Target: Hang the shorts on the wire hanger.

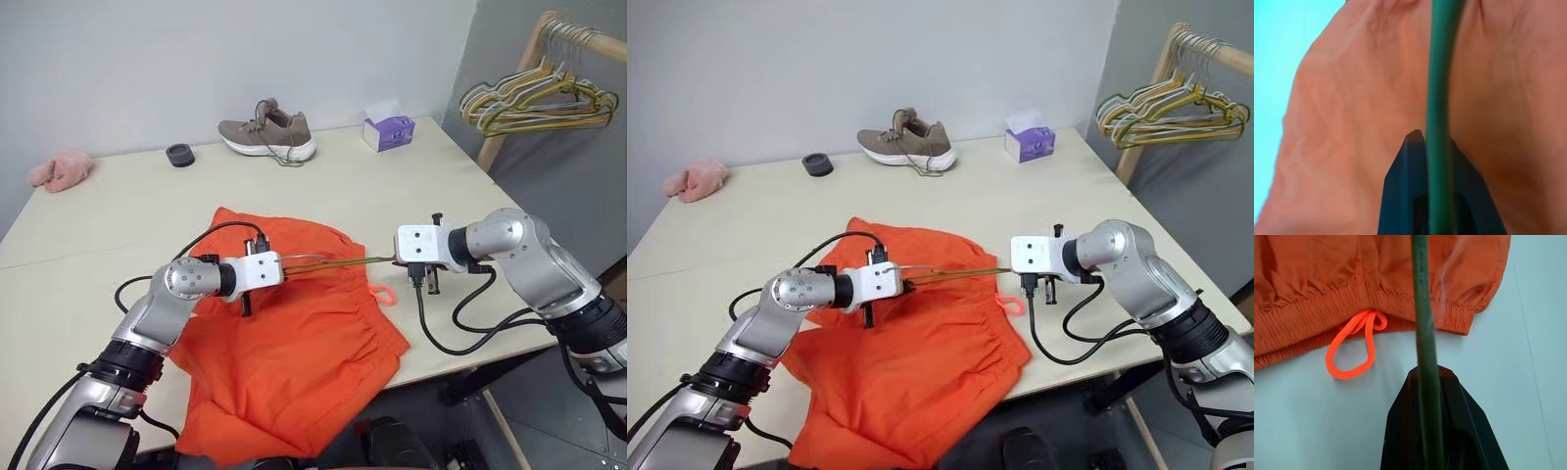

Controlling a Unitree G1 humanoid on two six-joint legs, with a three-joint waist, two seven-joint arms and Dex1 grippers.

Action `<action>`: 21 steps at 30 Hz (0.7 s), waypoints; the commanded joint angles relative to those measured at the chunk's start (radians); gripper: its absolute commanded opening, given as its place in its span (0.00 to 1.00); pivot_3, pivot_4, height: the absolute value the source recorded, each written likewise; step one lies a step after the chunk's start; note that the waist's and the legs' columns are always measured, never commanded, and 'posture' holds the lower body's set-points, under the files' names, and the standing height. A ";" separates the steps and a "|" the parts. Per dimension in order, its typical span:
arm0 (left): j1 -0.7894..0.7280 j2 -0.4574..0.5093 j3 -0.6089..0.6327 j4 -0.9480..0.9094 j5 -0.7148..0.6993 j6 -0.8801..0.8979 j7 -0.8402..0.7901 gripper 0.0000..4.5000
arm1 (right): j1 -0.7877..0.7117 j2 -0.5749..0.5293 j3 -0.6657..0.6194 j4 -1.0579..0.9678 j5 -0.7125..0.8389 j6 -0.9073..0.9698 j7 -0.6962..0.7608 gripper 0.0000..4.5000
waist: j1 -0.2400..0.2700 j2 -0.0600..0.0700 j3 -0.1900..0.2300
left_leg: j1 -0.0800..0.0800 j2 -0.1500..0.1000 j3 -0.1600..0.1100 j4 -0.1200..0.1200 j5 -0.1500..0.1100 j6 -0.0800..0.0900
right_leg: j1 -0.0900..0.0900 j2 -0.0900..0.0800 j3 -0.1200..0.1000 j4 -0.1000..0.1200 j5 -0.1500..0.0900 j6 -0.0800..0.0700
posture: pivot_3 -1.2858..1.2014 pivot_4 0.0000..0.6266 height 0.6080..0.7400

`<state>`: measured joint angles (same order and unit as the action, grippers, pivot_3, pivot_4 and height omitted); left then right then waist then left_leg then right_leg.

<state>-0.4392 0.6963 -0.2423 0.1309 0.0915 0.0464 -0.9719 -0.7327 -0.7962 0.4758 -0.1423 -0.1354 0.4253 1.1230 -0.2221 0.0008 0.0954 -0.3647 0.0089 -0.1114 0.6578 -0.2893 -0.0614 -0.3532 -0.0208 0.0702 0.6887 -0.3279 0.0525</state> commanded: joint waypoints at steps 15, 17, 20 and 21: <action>0.033 0.036 0.338 -0.005 -0.349 0.175 -0.023 0.68 | 0.078 -0.012 -0.129 -0.020 0.052 0.098 0.008 0.00 | 0.000 0.000 0.000 | 0.002 0.000 -0.001 0.005 0.000 0.000 | 0.000 0.001 0.000 0.009 0.000 0.000 | 0.43 0.07 1.00; 0.031 0.041 0.382 0.046 -0.367 0.181 -0.004 0.68 | 0.108 -0.026 -0.171 -0.022 0.089 0.163 0.014 0.00 | 0.000 0.000 0.000 | 0.002 0.000 -0.001 0.005 0.000 0.000 | 0.000 0.001 0.000 0.009 0.000 0.000 | 0.43 0.07 1.00; 0.041 0.045 0.408 0.074 -0.392 0.200 -0.013 0.68 | 0.134 -0.043 -0.203 -0.029 0.114 0.209 0.012 0.00 | 0.000 0.000 0.000 | 0.001 0.000 -0.001 0.005 0.000 0.000 | 0.000 0.000 0.000 0.008 0.000 0.000 | 0.43 0.08 1.00; 0.059 0.049 0.410 0.075 -0.396 0.195 -0.027 0.68 | 0.151 -0.055 -0.219 -0.032 0.124 0.230 0.012 0.00 | 0.000 0.000 0.000 | 0.002 0.000 -0.001 0.005 0.000 0.000 | 0.000 0.000 0.000 0.008 0.000 0.000 | 0.43 0.08 1.00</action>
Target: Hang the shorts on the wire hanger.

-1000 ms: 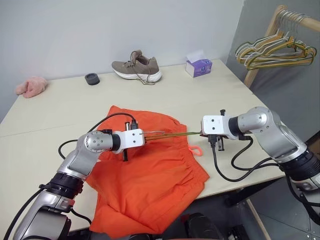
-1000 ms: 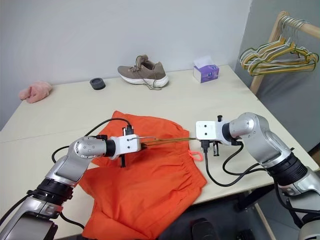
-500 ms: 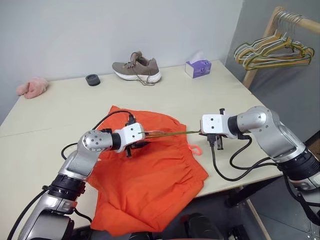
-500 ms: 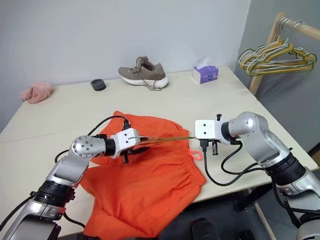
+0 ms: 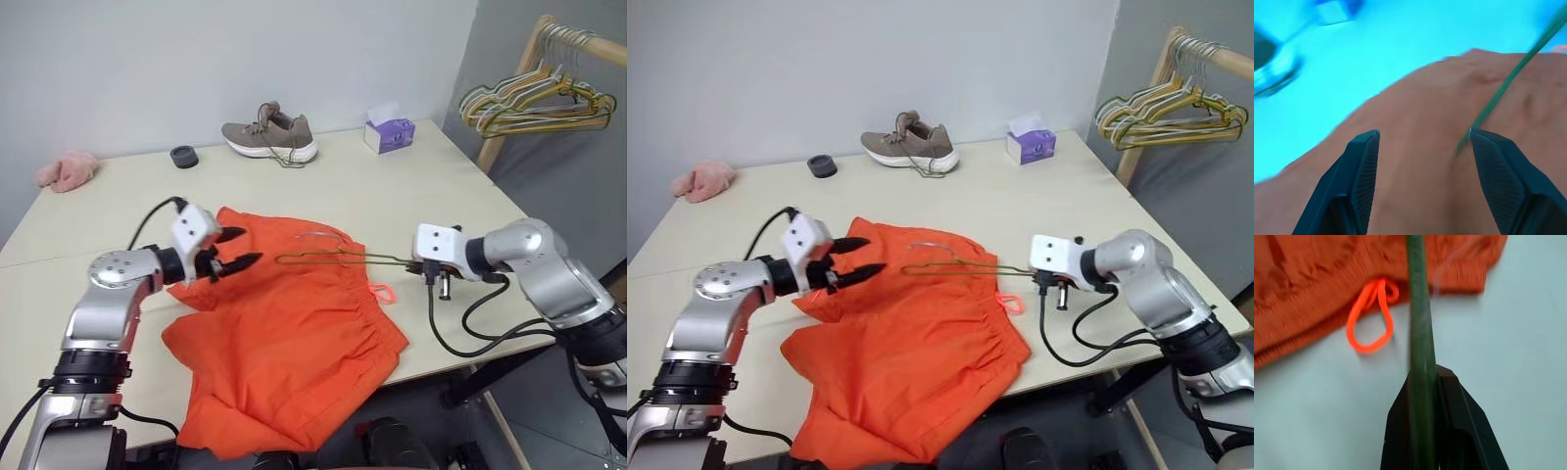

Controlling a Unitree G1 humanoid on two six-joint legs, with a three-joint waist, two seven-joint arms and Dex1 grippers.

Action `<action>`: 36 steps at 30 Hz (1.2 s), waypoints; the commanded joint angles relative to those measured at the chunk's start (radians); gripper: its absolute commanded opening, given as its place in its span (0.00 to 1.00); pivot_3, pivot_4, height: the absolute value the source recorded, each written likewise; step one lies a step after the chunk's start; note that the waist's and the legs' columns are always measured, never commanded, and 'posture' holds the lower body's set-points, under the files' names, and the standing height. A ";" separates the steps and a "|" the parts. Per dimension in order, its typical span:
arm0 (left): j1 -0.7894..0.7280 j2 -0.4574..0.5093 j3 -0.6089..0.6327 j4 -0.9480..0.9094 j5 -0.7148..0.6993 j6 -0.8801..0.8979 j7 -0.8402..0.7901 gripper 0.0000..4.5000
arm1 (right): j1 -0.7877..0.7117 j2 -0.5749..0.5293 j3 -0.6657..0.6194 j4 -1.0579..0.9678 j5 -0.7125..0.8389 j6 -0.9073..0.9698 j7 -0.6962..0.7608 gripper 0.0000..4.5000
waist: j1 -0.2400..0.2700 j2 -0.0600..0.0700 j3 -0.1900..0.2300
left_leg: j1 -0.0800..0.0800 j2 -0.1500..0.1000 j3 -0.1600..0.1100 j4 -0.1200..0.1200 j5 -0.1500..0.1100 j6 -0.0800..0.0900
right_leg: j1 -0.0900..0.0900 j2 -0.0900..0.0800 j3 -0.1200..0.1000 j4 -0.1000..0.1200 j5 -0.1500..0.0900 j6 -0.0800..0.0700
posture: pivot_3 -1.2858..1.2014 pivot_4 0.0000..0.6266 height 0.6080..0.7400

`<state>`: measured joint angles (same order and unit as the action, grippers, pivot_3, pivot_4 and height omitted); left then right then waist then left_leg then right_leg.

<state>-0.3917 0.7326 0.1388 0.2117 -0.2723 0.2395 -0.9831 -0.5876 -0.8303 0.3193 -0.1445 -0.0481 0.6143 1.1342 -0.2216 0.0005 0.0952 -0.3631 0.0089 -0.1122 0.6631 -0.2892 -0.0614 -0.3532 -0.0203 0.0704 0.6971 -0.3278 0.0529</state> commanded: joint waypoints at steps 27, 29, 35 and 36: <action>0.102 -0.004 0.000 -0.029 -0.035 -0.022 -0.021 1.00 | 0.431 -0.178 -0.424 -0.235 0.444 0.509 -0.084 0.00 | -0.001 -0.005 0.004 | 0.001 -0.001 0.007 -0.001 0.000 0.000 | 0.001 0.003 0.001 -0.001 -0.003 0.005 | 0.41 0.11 1.00; 0.103 -0.002 0.000 -0.028 -0.031 -0.025 -0.020 1.00 | 0.414 -0.179 -0.432 -0.244 0.476 0.528 -0.084 0.00 | 0.000 -0.006 0.004 | 0.001 -0.001 0.007 -0.001 0.000 0.000 | 0.001 0.003 0.001 -0.001 -0.003 0.005 | 0.41 0.11 1.00; 0.118 0.013 0.015 -0.014 -0.018 -0.038 -0.006 1.00 | 0.385 -0.211 -0.420 -0.248 0.545 0.545 -0.071 0.00 | 0.001 -0.007 0.005 | 0.000 -0.001 0.007 -0.001 0.000 0.000 | 0.000 0.003 0.001 -0.002 -0.003 0.005 | 0.41 0.11 1.00; 0.119 0.015 0.016 -0.010 -0.015 -0.042 -0.003 1.00 | 0.388 -0.218 -0.415 -0.253 0.555 0.545 -0.067 0.00 | 0.002 -0.007 0.006 | 0.000 -0.001 0.007 -0.002 0.000 0.000 | 0.000 0.003 0.001 -0.002 -0.003 0.005 | 0.41 0.11 1.00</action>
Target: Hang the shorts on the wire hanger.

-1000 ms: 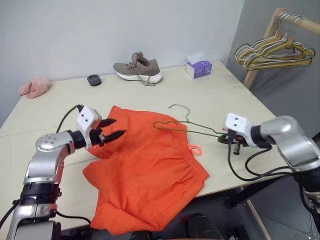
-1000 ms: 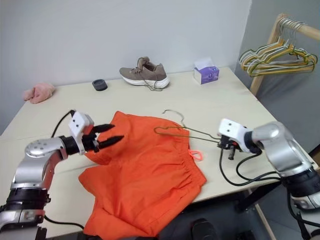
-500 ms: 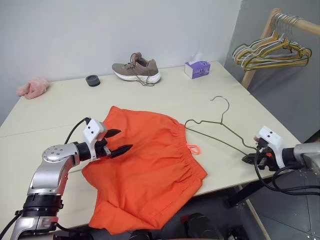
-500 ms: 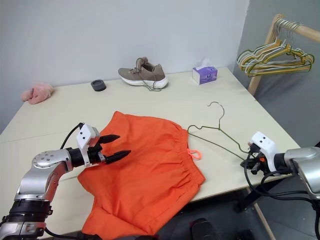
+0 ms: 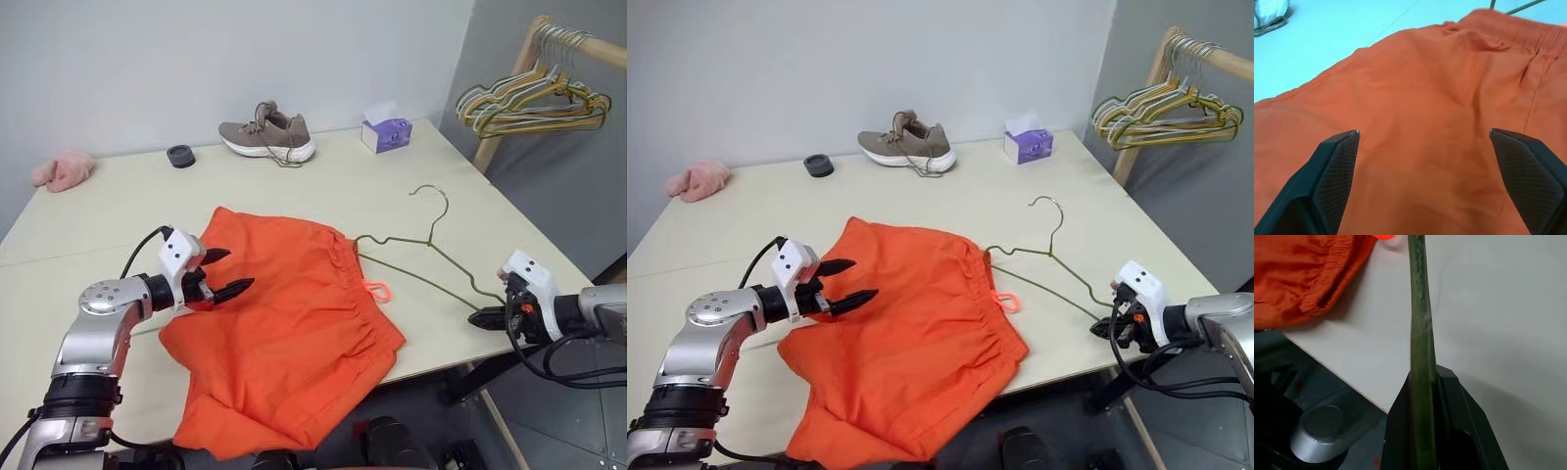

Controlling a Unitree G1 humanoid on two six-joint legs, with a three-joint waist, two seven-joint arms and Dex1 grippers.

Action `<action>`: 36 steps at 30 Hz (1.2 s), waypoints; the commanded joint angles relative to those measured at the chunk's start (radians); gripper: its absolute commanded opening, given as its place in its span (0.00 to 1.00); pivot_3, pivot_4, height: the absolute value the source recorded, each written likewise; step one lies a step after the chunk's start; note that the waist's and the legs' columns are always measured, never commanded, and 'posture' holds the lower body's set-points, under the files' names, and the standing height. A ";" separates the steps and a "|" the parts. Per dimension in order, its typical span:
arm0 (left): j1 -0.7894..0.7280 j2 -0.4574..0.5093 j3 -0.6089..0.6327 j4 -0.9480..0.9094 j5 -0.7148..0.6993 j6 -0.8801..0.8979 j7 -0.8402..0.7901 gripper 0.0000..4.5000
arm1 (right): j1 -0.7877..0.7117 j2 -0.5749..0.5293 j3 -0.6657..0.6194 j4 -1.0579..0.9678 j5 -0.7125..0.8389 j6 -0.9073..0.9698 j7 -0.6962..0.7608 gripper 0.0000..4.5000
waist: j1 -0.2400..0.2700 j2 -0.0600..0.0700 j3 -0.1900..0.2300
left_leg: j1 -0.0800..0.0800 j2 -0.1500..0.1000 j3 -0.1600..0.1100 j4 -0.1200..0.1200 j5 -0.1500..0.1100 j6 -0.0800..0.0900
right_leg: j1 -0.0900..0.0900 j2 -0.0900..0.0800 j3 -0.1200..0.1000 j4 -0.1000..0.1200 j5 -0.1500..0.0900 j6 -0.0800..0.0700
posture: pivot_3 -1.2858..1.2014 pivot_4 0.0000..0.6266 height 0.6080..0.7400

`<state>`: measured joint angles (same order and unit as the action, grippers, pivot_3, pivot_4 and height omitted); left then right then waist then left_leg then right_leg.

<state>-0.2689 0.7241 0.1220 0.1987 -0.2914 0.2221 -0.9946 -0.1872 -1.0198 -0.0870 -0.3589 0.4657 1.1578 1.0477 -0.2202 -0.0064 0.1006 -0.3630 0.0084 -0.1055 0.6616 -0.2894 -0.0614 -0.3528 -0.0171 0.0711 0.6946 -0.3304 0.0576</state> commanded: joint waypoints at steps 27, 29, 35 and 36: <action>-0.021 -0.010 0.021 0.000 0.012 -0.068 0.042 1.00 | -0.347 0.341 0.017 0.252 0.200 0.440 -0.224 0.00 | 0.001 -0.002 0.002 | -0.002 0.001 -0.002 -0.001 0.000 0.000 | -0.001 0.000 0.000 -0.003 0.003 -0.004 | 0.43 0.07 1.00; -0.035 -0.015 0.031 0.008 0.006 -0.063 0.054 1.00 | -0.372 0.347 0.021 0.216 0.210 0.421 -0.233 0.00 | 0.002 -0.001 0.002 | -0.002 0.001 -0.003 -0.001 0.000 0.000 | -0.001 0.000 0.000 -0.003 0.003 -0.004 | 0.43 0.07 1.00; -0.116 -0.024 0.081 0.063 -0.037 -0.027 0.096 1.00 | -0.366 0.293 0.130 0.032 0.191 0.250 -0.215 0.00 | 0.005 -0.002 0.002 | -0.003 0.001 -0.004 -0.001 0.000 0.000 | -0.002 -0.001 0.000 -0.004 0.003 -0.004 | 0.42 0.07 1.00; -0.134 -0.021 0.088 0.075 -0.045 -0.022 0.094 1.00 | -0.355 0.266 0.172 -0.006 0.167 0.190 -0.202 0.00 | 0.005 -0.002 0.002 | -0.004 0.001 -0.004 -0.001 0.000 0.000 | -0.002 -0.001 -0.001 -0.004 0.003 -0.004 | 0.42 0.07 1.00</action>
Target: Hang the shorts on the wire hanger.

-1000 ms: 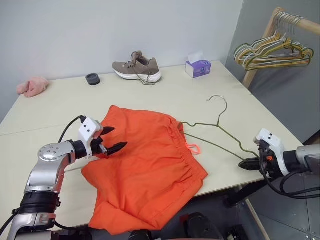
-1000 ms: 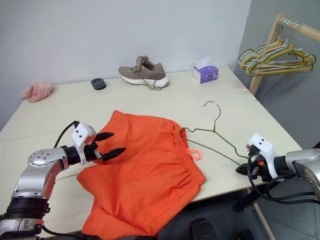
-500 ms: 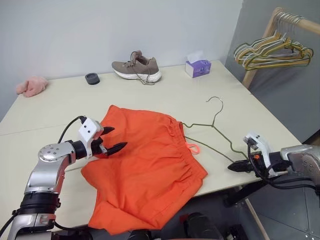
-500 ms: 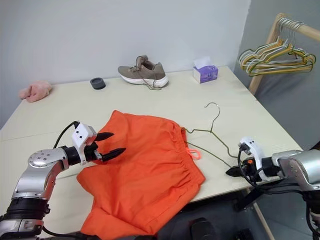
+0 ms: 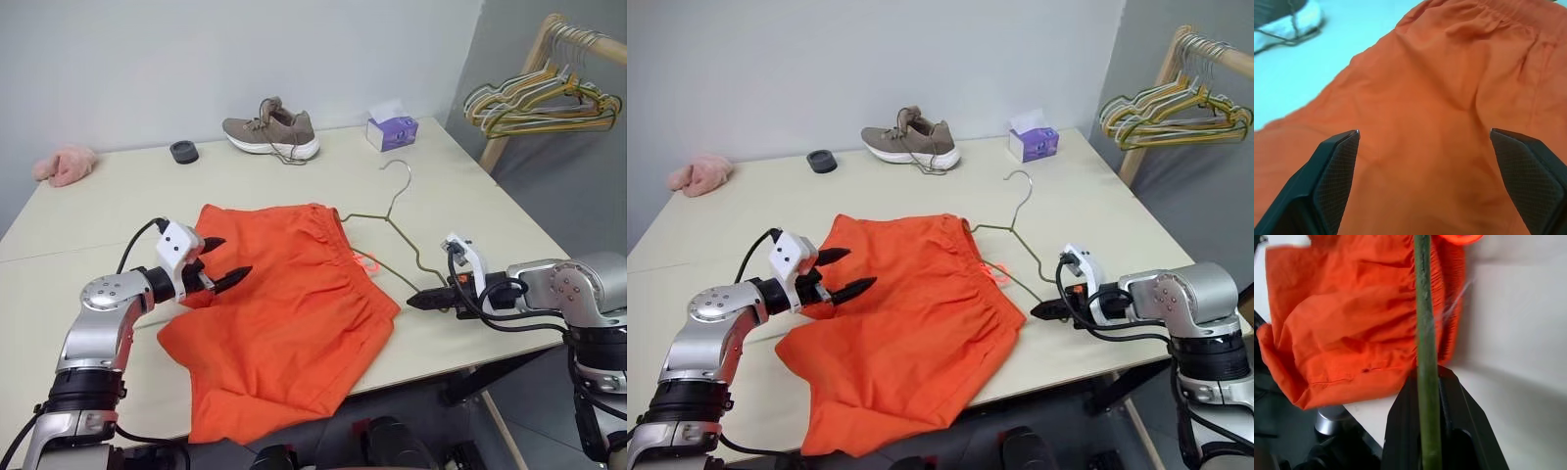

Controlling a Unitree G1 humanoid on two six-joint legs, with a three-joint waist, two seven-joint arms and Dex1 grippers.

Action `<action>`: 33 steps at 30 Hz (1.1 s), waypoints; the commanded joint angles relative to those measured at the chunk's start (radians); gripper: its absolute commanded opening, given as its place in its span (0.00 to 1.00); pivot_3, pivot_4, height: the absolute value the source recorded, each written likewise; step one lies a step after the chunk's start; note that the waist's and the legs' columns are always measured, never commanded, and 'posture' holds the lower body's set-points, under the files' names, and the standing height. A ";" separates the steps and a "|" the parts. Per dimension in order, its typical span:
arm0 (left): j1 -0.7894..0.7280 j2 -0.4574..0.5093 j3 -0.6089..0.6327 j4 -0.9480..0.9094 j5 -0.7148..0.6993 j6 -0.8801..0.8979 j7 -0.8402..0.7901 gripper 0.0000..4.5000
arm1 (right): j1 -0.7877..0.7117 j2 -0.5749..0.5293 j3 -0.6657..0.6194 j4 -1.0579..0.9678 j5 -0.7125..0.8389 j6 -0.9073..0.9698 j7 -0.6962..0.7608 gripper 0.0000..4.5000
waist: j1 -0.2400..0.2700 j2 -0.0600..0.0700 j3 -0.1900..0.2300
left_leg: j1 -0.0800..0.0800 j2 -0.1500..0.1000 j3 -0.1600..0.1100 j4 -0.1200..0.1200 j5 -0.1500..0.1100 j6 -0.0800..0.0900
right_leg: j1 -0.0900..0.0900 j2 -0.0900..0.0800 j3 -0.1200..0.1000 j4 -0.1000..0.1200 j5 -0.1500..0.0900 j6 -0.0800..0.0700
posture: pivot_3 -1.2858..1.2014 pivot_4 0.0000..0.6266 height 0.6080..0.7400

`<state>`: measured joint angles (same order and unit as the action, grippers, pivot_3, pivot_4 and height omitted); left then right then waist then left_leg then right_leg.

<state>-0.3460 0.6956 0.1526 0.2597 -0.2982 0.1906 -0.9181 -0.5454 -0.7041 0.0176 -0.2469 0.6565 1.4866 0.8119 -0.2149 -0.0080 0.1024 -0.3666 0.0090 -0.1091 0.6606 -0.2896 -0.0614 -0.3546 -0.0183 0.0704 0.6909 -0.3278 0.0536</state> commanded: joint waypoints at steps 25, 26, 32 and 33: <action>-0.266 0.082 -0.221 0.137 0.128 -0.244 -0.388 1.00 | 0.009 -0.197 0.305 -0.265 -0.214 -0.516 0.131 0.00 | -0.006 0.000 0.001 | 0.000 0.000 0.000 0.000 0.000 0.000 | 0.000 0.000 0.000 -0.002 0.000 0.000 | 0.42 0.09 1.00; -0.263 0.074 -0.228 0.136 0.132 -0.250 -0.391 1.00 | 0.008 -0.195 0.305 -0.268 -0.213 -0.515 0.132 0.00 | -0.007 0.000 0.001 | 0.000 0.000 0.000 0.000 0.000 0.000 | 0.000 0.000 0.000 -0.002 0.000 0.000 | 0.42 0.09 1.00; -0.253 0.036 -0.263 0.137 0.150 -0.282 -0.406 0.96 | 0.003 -0.192 0.309 -0.277 -0.223 -0.523 0.139 0.00 | -0.008 0.000 0.001 | 0.000 0.001 -0.001 -0.001 0.000 0.000 | 0.000 0.000 0.001 -0.003 0.000 0.000 | 0.41 0.09 1.00; -0.255 0.032 -0.265 0.143 0.154 -0.291 -0.402 0.91 | 0.002 -0.191 0.309 -0.279 -0.223 -0.523 0.140 0.00 | -0.007 0.000 0.001 | 0.000 0.001 -0.001 -0.001 0.000 0.000 | 0.000 0.000 0.001 -0.003 0.000 0.000 | 0.41 0.09 1.00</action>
<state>-0.5946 0.7335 -0.1131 0.4053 -0.1482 -0.0737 -1.3215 -0.5225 -0.8947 0.3376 -0.4792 0.4322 0.9915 0.9376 -0.2222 -0.0083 0.1032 -0.3666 0.0098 -0.1100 0.6601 -0.2896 -0.0614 -0.3546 -0.0183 0.0709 0.6883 -0.3278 0.0538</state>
